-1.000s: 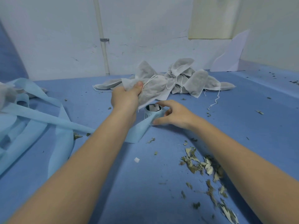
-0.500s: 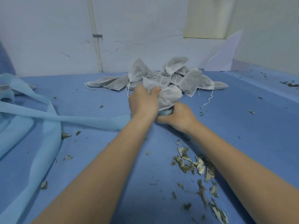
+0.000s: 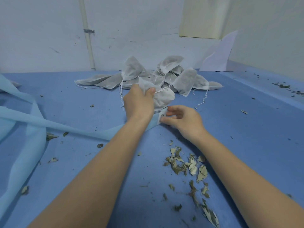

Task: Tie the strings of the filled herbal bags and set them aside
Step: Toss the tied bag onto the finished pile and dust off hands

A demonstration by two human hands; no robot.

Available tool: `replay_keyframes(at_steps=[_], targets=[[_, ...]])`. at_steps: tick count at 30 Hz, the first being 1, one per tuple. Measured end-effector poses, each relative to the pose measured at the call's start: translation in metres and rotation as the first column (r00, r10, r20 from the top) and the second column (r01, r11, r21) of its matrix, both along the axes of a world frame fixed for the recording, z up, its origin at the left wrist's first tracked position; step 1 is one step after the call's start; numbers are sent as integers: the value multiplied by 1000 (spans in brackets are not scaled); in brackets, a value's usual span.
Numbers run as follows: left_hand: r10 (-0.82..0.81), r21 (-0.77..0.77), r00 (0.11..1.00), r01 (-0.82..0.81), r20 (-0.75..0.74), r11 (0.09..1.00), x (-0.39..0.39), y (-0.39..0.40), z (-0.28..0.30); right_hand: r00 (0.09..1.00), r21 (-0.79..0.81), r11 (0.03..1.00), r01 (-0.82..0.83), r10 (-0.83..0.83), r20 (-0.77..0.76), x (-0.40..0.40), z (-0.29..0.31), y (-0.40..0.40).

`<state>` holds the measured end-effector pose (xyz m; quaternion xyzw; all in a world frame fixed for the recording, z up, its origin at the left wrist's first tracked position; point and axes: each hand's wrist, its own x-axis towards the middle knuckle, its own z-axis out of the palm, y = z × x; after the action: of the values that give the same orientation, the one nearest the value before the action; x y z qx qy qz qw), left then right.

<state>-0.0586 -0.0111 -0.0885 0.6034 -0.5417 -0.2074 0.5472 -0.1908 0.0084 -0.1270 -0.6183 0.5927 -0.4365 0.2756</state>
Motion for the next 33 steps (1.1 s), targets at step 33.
replay_keyframes(at_steps=[33], targets=[[-49, -153, 995, 62, 83, 986, 8, 1, 6, 897, -277, 960, -37, -90, -433, -2, 47, 30]])
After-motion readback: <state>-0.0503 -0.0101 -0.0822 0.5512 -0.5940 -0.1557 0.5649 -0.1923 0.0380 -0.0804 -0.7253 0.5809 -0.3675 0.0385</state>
